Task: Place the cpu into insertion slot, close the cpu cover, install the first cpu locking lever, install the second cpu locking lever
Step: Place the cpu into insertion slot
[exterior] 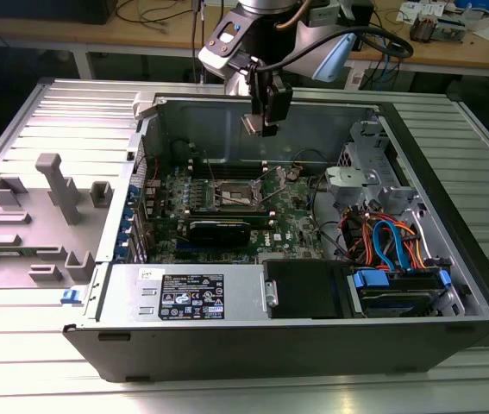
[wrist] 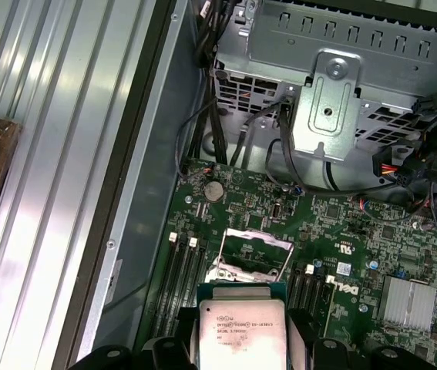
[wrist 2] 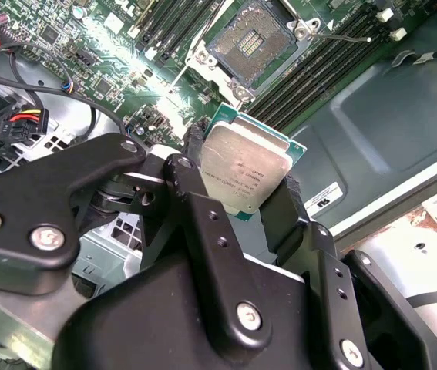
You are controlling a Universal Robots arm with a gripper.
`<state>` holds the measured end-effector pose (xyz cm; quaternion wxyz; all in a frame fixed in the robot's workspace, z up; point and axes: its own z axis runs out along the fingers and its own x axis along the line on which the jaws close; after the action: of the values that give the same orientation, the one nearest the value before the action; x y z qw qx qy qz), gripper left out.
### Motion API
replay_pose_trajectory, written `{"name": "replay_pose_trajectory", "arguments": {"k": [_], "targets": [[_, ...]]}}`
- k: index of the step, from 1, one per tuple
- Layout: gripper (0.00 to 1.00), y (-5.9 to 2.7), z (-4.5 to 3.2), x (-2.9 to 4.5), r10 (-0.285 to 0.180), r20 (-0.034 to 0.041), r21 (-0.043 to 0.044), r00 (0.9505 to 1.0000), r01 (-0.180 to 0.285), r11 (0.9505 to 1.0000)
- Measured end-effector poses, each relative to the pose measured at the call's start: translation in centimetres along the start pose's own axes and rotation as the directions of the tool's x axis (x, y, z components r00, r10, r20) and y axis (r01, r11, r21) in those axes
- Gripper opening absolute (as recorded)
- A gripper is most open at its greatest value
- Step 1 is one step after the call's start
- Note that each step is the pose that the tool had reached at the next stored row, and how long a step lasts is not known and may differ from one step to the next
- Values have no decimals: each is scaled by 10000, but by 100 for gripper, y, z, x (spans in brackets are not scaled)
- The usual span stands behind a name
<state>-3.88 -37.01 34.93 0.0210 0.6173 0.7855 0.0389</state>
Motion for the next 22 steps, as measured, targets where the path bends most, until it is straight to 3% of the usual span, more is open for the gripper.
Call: {"name": "replay_pose_trajectory", "arguments": {"k": [22], "targets": [[54,-12,19,-10,1,-3,6,10000,-1,10000]]}}
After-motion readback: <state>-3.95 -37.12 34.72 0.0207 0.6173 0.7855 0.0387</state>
